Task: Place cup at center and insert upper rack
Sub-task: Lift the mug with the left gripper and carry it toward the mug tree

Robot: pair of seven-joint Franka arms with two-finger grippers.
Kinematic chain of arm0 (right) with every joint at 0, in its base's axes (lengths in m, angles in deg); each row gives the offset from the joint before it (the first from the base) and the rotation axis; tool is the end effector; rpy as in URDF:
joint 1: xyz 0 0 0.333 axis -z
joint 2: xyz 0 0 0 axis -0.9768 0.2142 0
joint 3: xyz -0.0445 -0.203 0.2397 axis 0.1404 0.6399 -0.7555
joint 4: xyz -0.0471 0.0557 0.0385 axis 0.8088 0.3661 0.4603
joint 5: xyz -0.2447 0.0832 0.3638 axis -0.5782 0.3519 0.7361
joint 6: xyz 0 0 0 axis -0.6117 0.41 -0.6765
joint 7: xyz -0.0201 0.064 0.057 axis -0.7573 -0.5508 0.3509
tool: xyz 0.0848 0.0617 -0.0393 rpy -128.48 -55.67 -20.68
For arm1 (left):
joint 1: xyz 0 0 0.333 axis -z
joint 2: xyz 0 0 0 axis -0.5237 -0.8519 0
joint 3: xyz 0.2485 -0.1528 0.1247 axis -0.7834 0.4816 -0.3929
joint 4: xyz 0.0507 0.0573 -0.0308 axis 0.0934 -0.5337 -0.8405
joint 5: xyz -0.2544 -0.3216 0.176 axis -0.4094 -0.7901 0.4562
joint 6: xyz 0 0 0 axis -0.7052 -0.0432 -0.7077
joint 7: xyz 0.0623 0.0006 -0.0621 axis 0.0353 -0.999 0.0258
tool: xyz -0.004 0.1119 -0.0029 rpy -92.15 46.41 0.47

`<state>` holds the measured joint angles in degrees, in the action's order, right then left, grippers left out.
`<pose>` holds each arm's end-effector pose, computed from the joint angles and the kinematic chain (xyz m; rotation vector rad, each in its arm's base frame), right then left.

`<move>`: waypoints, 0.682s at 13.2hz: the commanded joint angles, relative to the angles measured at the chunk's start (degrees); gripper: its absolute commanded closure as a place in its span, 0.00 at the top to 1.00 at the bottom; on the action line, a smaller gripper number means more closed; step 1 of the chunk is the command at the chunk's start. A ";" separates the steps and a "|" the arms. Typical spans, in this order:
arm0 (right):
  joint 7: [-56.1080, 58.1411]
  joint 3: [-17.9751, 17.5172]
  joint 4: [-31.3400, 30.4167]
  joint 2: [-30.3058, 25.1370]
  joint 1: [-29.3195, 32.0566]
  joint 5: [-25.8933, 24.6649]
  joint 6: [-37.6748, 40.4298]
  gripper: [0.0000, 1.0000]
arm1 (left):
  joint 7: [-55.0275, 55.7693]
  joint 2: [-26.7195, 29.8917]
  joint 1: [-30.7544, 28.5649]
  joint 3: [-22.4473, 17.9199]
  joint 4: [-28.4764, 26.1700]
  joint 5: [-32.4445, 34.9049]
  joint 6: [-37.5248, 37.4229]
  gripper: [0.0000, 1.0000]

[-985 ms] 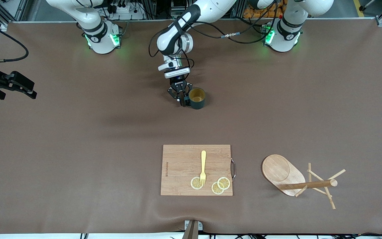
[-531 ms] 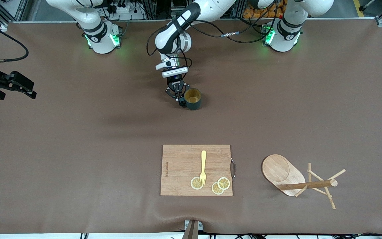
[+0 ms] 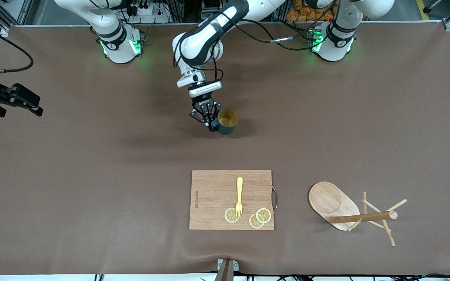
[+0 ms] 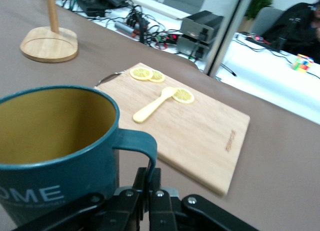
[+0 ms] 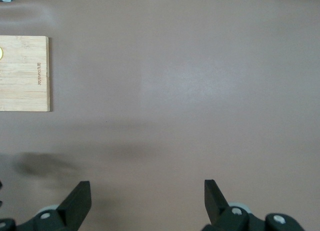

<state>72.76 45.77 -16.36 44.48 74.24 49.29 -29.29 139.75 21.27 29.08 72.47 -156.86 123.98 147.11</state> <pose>0.6272 0.0257 0.6544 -3.1340 -0.0178 -0.0971 0.3776 -0.6693 0.2055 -2.5833 -0.9033 -1.4686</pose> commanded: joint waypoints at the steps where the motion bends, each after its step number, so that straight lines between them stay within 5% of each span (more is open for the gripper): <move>1: 0.21 -0.78 0.64 -0.21 0.84 -0.90 0.63 1.00 | -2.03 1.48 -2.47 0.80 3.76 -7.68 0.09 0.00; 9: 0.12 -0.78 0.64 -0.21 0.75 -0.82 0.72 1.00 | -13.97 12.10 -11.25 0.80 4.66 -28.87 3.77 0.00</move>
<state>72.76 45.78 -16.35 44.48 74.24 49.28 -29.27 128.80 30.24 20.52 72.67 -150.92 99.53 149.28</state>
